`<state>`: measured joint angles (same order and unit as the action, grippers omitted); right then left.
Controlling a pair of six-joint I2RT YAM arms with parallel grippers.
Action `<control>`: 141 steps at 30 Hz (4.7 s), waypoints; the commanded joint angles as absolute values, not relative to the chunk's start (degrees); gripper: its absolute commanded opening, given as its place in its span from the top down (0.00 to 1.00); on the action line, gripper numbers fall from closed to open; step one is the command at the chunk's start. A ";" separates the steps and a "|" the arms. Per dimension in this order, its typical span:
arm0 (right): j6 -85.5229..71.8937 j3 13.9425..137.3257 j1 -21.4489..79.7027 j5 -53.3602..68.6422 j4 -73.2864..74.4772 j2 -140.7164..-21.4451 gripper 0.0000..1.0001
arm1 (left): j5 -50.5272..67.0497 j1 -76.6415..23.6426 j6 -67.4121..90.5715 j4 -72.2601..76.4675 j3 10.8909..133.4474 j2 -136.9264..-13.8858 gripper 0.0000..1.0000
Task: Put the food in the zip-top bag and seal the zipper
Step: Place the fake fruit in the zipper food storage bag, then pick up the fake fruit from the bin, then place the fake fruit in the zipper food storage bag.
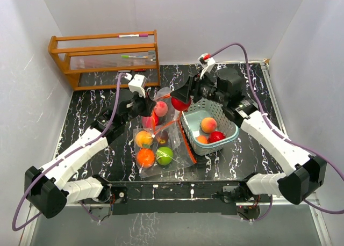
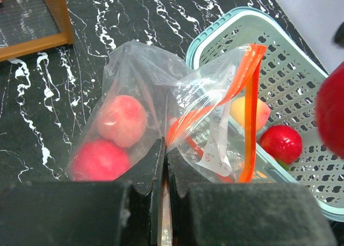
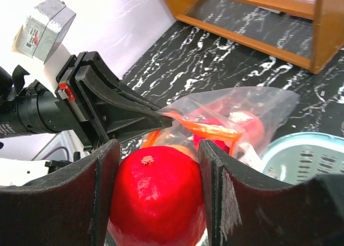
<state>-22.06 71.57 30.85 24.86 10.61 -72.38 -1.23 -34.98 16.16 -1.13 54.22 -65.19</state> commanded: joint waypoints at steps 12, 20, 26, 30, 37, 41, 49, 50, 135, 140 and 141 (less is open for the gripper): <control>-26.12 60.69 43.74 3.09 -14.87 -72.93 0.66 | 4.96 -34.59 21.81 -1.58 58.65 -62.20 1.00; -23.49 52.94 45.43 -10.80 -22.07 -74.26 0.59 | 7.12 -34.57 23.78 -3.16 59.44 -59.69 1.00; -20.09 55.23 45.44 -14.61 -18.22 -74.26 0.28 | 6.49 -34.59 23.29 -3.34 59.05 -59.14 1.00; -19.31 58.63 45.44 -12.01 -13.98 -74.25 0.02 | 6.38 -34.54 23.19 -2.65 58.74 -59.56 1.00; -21.42 60.36 46.04 -6.42 -7.06 -68.98 0.02 | 3.40 -34.61 21.12 -3.07 58.50 -60.20 1.00; -24.49 60.74 46.05 -13.02 6.53 -63.96 0.02 | 1.34 -34.54 19.37 -4.10 58.67 -59.54 1.00; -29.40 58.82 45.90 -23.24 25.82 -56.74 0.00 | -0.88 -34.57 17.67 -3.88 57.52 -58.94 1.00; -29.93 58.79 45.44 -23.28 27.12 -57.45 0.00 | -0.81 -34.54 17.67 -3.80 57.42 -59.10 1.00; -20.56 60.57 44.27 12.56 5.43 -70.89 0.76 | 1.03 -33.54 17.24 -0.53 54.05 -61.22 1.00; -19.64 61.30 44.21 3.75 5.05 -75.24 0.75 | 1.03 -33.41 17.37 -0.73 53.97 -60.45 1.00; -18.93 62.26 44.28 2.69 5.09 -76.51 0.75 | 1.13 -33.38 17.44 -0.63 54.00 -60.35 1.00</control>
<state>-20.91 60.14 44.23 10.87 9.58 -73.82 0.45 -33.85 17.12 -1.87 53.49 -62.46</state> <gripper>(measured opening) 0.600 0.010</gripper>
